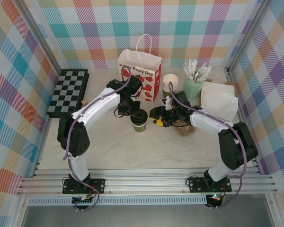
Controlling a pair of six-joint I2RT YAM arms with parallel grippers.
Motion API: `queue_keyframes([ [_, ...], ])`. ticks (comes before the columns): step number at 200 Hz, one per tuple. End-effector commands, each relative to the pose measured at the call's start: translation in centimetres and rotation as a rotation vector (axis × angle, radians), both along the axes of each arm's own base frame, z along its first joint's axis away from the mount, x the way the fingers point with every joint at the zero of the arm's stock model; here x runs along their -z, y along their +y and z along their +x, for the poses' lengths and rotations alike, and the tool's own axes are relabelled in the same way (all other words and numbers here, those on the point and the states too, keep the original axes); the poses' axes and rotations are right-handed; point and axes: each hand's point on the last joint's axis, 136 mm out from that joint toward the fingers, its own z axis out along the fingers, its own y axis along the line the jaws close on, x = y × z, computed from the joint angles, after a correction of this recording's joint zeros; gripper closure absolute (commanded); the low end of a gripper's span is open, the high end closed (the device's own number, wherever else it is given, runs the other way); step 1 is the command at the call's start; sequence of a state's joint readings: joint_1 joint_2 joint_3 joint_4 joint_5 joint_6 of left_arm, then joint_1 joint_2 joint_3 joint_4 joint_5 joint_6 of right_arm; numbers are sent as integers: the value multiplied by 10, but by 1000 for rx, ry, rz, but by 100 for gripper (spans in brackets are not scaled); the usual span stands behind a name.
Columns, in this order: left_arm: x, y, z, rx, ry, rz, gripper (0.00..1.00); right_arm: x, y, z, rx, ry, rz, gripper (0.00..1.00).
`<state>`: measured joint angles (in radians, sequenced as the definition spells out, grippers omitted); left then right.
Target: Pack the takeout coffee
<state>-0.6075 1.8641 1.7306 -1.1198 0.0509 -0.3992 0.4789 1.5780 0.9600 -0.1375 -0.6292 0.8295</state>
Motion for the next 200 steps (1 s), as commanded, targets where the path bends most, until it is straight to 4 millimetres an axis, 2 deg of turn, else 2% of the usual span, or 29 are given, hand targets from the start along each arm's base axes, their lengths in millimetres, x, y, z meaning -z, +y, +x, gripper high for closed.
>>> queue_keyframes([
  [1,8,-3,-4,20,20,11,100,7,4,-2,-13,1,5,42],
  [45,9,-1,-7,31,29,20,100,7,8,-1,-15,3,11,42],
  [96,16,-3,-11,44,49,26,100,13,13,-2,-27,11,7,49],
  [125,18,-2,-11,49,50,33,100,14,17,-2,-29,14,9,50],
  [168,24,-7,-15,65,66,14,100,24,18,-2,-16,46,-13,52],
  [200,32,1,-18,59,70,56,100,34,14,-7,-13,84,-65,51],
])
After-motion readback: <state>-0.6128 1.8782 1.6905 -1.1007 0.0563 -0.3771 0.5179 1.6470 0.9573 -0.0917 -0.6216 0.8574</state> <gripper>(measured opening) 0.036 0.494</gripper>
